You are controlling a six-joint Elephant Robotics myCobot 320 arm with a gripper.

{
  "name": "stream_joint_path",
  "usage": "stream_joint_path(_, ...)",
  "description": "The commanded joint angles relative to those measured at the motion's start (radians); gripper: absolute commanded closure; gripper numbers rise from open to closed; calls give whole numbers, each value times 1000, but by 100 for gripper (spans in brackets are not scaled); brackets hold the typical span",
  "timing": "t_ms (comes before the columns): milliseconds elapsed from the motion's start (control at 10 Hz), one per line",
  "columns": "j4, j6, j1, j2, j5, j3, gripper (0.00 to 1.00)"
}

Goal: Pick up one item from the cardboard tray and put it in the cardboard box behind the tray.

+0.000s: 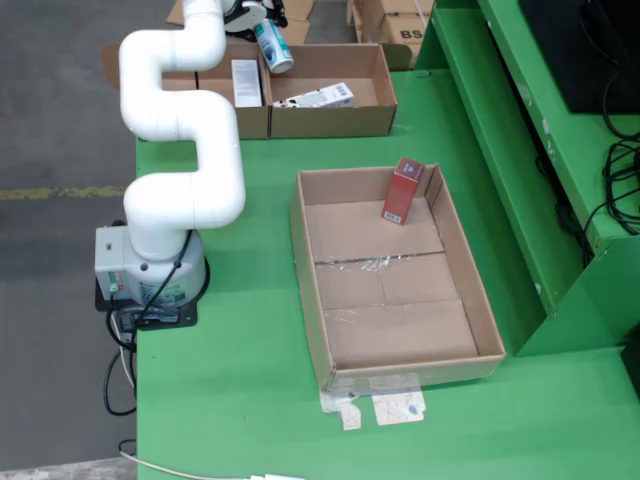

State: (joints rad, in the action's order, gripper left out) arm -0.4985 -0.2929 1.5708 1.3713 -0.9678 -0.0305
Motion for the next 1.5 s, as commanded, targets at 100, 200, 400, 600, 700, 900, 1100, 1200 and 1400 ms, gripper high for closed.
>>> stream_joint_path(100, -13, -7, 6, -37, 14, 31, 100)
stream_joint_path(200, -13, -7, 6, -37, 14, 31, 100)
stream_joint_path(400, -13, -7, 6, -37, 14, 31, 100)
stream_joint_path(600, -13, -7, 6, -37, 14, 31, 80)
stream_joint_path(700, -13, -7, 6, -37, 14, 31, 70)
stream_joint_path(900, -13, -7, 6, -37, 14, 31, 50)
stream_joint_path(1100, -13, -7, 6, -37, 14, 31, 30)
stream_joint_path(1200, -13, -10, 6, -37, 14, 31, 20)
stream_joint_path(1400, -13, -10, 6, -37, 14, 31, 0)
